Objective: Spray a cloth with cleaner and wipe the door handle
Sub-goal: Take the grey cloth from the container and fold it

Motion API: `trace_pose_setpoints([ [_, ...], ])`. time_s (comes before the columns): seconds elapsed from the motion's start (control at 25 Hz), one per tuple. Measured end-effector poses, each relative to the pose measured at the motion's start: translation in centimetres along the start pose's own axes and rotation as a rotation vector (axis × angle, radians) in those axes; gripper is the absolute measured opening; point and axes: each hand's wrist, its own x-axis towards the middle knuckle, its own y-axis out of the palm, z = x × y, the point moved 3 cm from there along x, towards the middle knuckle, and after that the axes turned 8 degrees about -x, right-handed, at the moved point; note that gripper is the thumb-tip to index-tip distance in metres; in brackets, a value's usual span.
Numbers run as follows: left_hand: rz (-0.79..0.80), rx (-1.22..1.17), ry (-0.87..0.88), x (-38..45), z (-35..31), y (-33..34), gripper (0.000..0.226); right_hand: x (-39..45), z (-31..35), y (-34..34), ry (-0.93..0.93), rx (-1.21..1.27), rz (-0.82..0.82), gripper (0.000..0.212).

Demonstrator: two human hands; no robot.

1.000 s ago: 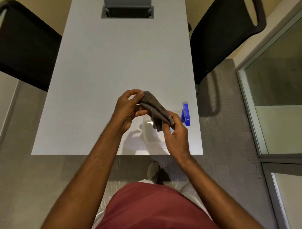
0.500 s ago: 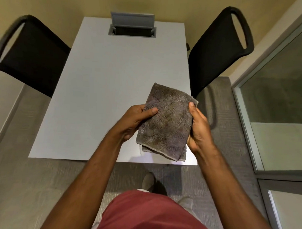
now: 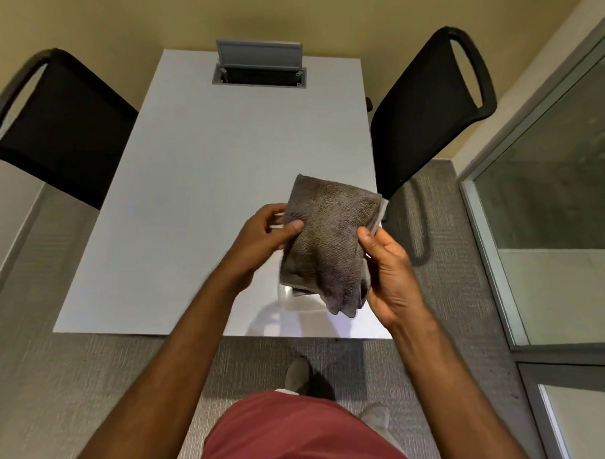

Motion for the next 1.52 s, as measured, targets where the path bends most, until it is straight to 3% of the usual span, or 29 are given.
trace_pose_setpoints([
  [0.08,-0.078,0.099,0.107,-0.8,-0.5,1.1,0.048,0.0,0.5,0.8,-0.102,-0.193,-0.051,0.020],
  [0.2,0.185,-0.152,0.087,-1.8,-0.5,3.9,0.051,0.0,0.5,2.3,-0.192,-0.360,-0.044,0.024],
  [0.28,0.253,-0.229,0.072,-2.2,-0.6,4.6,0.054,0.0,0.2,3.1,-0.166,-0.343,-0.041,0.027],
  [0.44,0.164,-0.293,0.071,-1.7,-0.4,4.0,0.037,0.0,0.3,3.4,-0.132,-0.334,-0.014,0.020],
  [0.56,0.093,-0.426,-0.030,-1.5,0.3,3.2,0.036,0.1,0.9,3.2,-0.131,-0.358,-0.020,0.020],
  [0.72,0.009,-0.741,-0.202,-1.1,0.2,1.3,0.045,0.7,2.9,1.4,-0.060,-0.218,-0.122,0.020],
  [0.92,0.029,-0.928,-0.141,-0.6,-0.6,-1.6,0.047,1.6,5.0,-1.5,0.021,0.098,-0.169,0.022],
  [1.04,0.071,-0.937,-0.116,-0.8,-0.9,-1.9,0.057,2.1,4.1,-1.8,0.095,0.165,-0.127,0.035],
  [1.2,0.092,-0.804,-0.035,-0.9,-1.4,-1.6,0.023,3.1,1.6,-1.4,0.106,-0.020,-0.145,0.063],
  [1.32,0.177,-0.750,-0.028,-1.0,-2.1,-1.6,0.030,3.8,-0.4,-0.7,0.125,-0.206,-0.150,0.077],
  [1.4,0.211,-0.721,-0.021,-1.2,-2.8,-1.7,0.035,4.1,-1.6,-0.1,0.162,-0.233,-0.060,0.074],
  [1.52,0.178,-0.690,0.021,-1.0,-3.8,-3.0,0.033,4.3,-1.6,0.2,0.185,-0.187,0.039,0.051],
])
